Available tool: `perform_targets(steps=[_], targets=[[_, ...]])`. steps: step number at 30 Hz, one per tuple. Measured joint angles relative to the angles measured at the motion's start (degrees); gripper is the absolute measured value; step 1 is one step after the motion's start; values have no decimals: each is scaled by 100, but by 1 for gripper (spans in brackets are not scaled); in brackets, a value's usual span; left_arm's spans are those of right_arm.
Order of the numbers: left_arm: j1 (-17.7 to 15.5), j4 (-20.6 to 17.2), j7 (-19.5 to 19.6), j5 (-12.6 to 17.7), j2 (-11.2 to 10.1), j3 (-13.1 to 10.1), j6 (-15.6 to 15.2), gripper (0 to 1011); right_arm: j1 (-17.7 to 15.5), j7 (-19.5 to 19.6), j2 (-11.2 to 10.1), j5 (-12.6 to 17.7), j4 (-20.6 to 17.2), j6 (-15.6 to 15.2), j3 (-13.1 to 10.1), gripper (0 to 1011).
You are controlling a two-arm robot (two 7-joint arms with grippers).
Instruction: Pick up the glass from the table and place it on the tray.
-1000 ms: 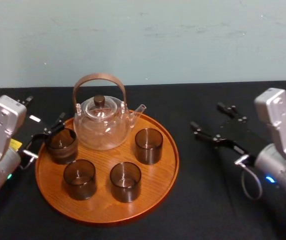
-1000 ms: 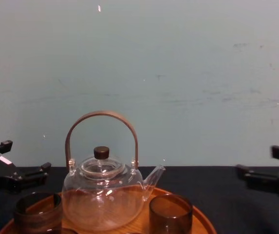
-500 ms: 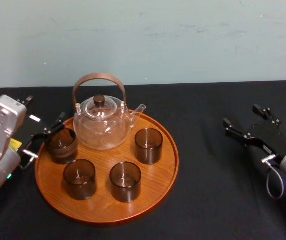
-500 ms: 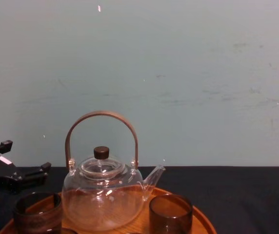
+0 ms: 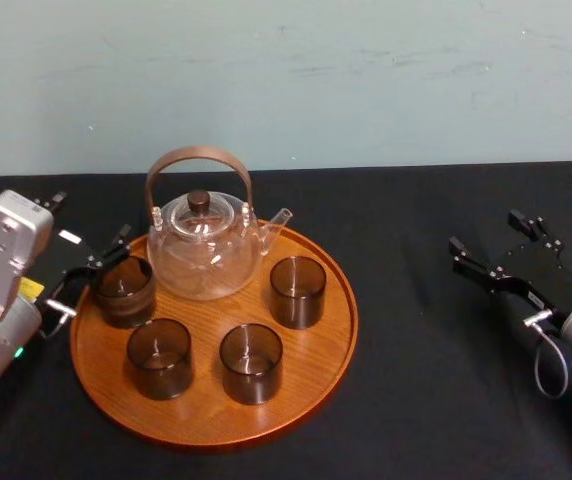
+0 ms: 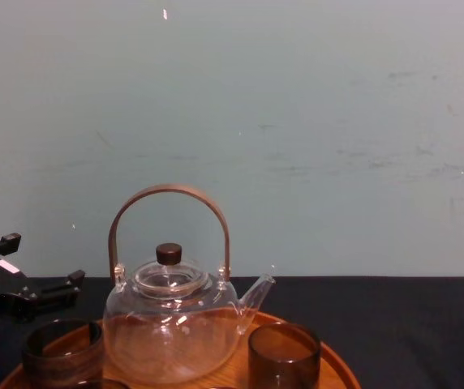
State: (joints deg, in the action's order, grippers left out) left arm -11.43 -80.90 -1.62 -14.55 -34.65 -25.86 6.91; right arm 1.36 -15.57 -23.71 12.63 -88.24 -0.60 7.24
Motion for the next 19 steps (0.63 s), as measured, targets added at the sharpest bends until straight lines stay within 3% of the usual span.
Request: perform_targets(steps=[19], targets=[[0,0,0,0,0,0,0,1001,1,-8,-8,12,-10,-8,9,1002]])
